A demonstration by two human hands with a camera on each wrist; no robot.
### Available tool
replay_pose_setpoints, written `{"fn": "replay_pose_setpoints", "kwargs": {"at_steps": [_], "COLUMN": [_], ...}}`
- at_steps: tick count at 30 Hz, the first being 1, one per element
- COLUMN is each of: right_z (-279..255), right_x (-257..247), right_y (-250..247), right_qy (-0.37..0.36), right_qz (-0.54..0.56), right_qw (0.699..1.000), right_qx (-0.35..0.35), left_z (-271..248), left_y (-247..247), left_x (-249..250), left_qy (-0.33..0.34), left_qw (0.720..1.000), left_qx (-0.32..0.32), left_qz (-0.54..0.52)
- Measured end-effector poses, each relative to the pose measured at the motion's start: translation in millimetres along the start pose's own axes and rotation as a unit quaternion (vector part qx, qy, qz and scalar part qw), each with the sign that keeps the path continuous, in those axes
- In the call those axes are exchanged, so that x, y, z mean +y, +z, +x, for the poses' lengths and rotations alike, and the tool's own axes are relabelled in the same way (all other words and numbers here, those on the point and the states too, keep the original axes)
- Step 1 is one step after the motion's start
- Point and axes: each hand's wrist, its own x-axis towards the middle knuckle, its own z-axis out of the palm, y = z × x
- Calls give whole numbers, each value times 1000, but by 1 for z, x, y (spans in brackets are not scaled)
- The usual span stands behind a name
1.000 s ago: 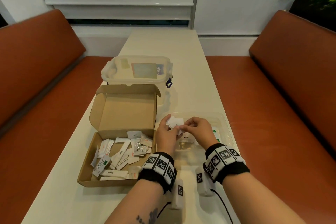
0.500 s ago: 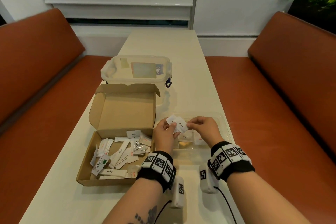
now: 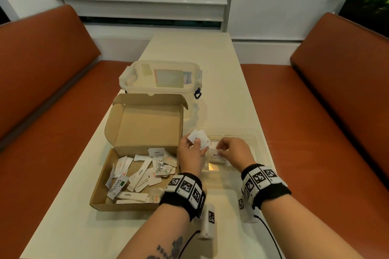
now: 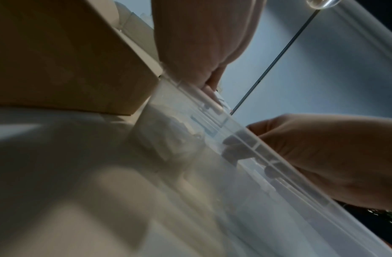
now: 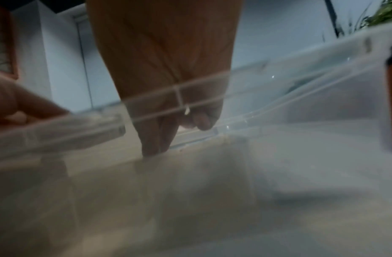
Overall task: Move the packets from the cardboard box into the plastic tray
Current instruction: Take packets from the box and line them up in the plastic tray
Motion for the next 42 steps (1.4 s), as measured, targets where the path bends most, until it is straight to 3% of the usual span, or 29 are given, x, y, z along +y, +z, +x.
{"fn": "replay_pose_setpoints", "kwargs": {"at_steps": [9,13,18,24,32,34,37,39,42], "right_z": [8,9,8,9,8,7,4,3,2], "right_x": [1,2,1,4,3,2,-6,-12,-21], "right_y": [8,10,16,17,17,16,12,7,1], "right_qy": [-58,-67,-78,-106,-89,-78,-28,-5,15], "right_qz": [-140,-155,-147,-234,-216,-183,-3,99,173], "right_qw": [988,985,986,966,972,980,999,992,983], "right_qx": [-18,-26,14,-23,-17,-12,46,75,66], "left_z": [0,0,1,3,3,3,2,1,0], "left_y": [1,1,1,1,0,1,1,2,3], "left_x": [-1,-1,-2,-4,-4,-4,-4,-4,-4], "left_qy": [6,8,11,9,8,11,10,12,11], "left_qw": [1000,999,999,999,997,996,996,996,996], "left_qx": [-10,-16,-15,-24,-25,-25,-25,-26,-32], "left_qz": [24,35,39,47,70,81,86,85,84]}}
